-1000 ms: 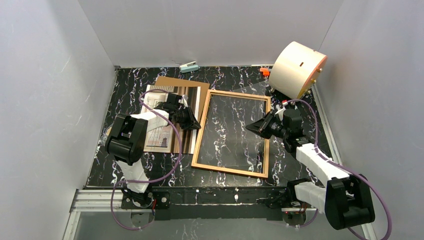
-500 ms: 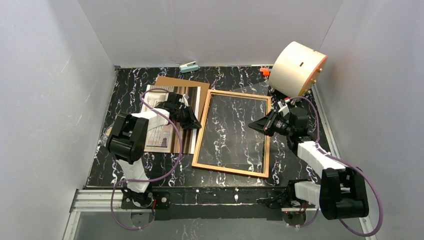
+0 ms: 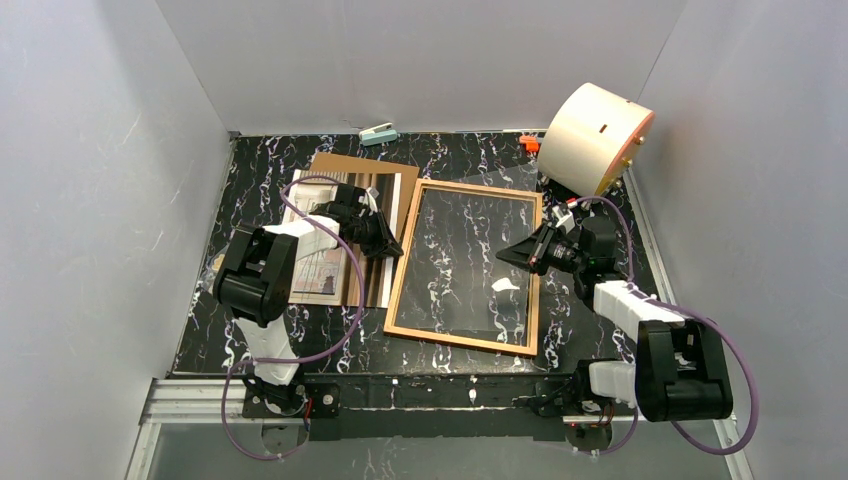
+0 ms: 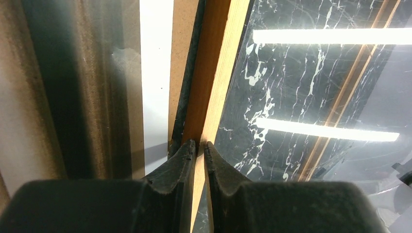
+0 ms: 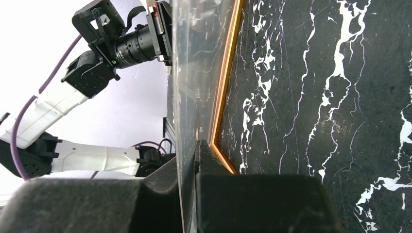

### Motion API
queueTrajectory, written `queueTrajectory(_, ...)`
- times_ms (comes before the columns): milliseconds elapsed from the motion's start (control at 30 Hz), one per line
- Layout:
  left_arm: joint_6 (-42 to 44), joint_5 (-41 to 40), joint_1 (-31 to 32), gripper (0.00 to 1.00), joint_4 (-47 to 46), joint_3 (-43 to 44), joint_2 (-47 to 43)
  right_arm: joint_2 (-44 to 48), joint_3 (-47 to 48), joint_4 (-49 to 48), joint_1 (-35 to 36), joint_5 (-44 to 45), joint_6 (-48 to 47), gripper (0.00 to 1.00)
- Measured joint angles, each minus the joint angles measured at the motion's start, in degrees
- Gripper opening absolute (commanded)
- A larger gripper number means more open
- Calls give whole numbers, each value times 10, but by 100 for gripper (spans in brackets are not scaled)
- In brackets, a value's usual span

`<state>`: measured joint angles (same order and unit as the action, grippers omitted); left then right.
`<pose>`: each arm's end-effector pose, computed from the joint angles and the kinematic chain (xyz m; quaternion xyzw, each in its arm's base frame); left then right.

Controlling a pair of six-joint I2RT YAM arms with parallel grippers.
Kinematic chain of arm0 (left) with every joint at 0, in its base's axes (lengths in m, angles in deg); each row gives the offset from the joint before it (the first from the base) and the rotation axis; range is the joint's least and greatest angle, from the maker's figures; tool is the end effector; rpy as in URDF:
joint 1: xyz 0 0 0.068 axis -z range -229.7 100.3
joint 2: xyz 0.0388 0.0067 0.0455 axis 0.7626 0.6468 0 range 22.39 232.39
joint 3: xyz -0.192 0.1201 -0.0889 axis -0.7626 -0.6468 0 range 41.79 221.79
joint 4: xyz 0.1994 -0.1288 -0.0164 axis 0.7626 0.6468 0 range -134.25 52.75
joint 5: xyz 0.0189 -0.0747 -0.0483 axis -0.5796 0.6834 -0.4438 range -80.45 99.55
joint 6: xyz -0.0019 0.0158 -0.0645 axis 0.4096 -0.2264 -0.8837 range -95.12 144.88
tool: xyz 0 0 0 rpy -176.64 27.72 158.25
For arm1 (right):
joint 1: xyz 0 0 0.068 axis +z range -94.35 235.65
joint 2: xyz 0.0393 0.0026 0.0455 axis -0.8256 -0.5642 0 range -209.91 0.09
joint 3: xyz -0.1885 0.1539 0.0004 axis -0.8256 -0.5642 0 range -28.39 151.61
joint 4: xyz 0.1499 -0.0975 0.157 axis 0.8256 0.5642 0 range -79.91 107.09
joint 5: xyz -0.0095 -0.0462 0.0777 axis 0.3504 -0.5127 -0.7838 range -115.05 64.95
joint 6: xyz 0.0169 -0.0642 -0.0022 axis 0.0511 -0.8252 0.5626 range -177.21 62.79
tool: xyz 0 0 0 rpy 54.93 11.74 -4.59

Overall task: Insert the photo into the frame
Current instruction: Place the photo frame item in the photo frame.

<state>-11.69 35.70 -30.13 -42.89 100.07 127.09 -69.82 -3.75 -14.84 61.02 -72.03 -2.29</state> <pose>0.3274 -0.1409 0.1316 -0.0537 0.9108 -0.3513 0.2102 0.2355 0.0607 0.1806 0.1088 0.7789 0.5460 0.2887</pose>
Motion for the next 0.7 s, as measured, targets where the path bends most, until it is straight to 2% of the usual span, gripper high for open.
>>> queueTrajectory(100,2,0,0,10,3,3,1,-13,0,-6,-5,-12,3,1)
queueTrajectory(700,10,1,0,11,9,15,10,-69,28,-24,-19,-78,5,1)
